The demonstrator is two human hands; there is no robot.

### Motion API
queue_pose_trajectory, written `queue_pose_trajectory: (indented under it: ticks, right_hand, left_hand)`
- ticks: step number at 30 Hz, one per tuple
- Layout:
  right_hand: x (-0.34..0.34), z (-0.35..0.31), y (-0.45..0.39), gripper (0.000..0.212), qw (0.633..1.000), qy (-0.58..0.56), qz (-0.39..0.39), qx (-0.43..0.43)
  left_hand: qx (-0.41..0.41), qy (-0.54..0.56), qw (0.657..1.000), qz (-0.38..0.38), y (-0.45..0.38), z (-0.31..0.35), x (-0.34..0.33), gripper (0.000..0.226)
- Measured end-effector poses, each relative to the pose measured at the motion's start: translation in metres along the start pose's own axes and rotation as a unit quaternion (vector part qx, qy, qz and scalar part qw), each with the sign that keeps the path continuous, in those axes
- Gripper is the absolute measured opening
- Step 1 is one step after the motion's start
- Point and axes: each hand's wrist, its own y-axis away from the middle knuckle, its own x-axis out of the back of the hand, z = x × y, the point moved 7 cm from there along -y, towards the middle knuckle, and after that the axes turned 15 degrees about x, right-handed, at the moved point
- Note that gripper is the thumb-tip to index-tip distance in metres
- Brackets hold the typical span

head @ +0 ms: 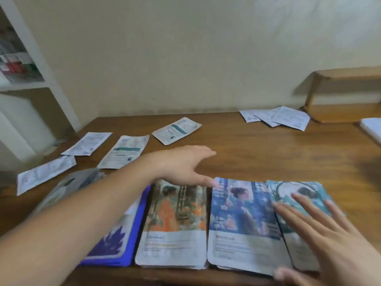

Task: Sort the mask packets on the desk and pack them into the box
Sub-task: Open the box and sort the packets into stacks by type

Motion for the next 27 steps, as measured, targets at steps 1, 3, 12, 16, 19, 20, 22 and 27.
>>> queue_pose_trajectory:
  ticks: [1,3,12,16,19,20,22,27]
  right_hand:
    - [0.007,-0.011,-0.007,0.091,0.999,-0.025,0.020,0.033]
    - [0.006,-0.020,0.009,0.076,0.997,-0.081,0.005,-0.015]
    - [0.009,-0.034,0.030,0.038,0.991,-0.031,0.132,-0.020]
    - [0.008,-0.035,0.030,0.038,0.989,-0.035,0.143,-0.006]
    - [0.010,-0.048,0.015,0.038,0.989,-0.030,0.138,0.049]
    - [0.010,-0.053,0.010,0.036,0.988,-0.034,0.139,0.064]
    - [0.008,-0.060,-0.001,0.032,0.986,-0.035,0.136,0.087]
    - [0.004,-0.069,-0.007,0.024,0.984,-0.039,0.134,0.112]
  left_hand:
    - [0.001,0.031,0.999,0.015,0.003,-0.002,-0.001,0.085]
    - [-0.040,0.066,0.997,0.016,0.005,0.019,-0.014,0.081]
    - [-0.103,0.066,0.992,-0.001,-0.026,0.059,-0.047,0.058]
    - [-0.112,0.069,0.991,0.007,-0.022,0.061,-0.048,0.046]
    - [-0.101,0.083,0.991,0.017,-0.021,0.059,-0.047,0.053]
    - [-0.093,0.083,0.992,0.023,-0.021,0.058,-0.047,0.057]
    - [-0.067,0.069,0.995,0.033,-0.023,0.054,-0.048,0.059]
    - [-0.054,0.072,0.995,0.044,-0.021,0.054,-0.051,0.041]
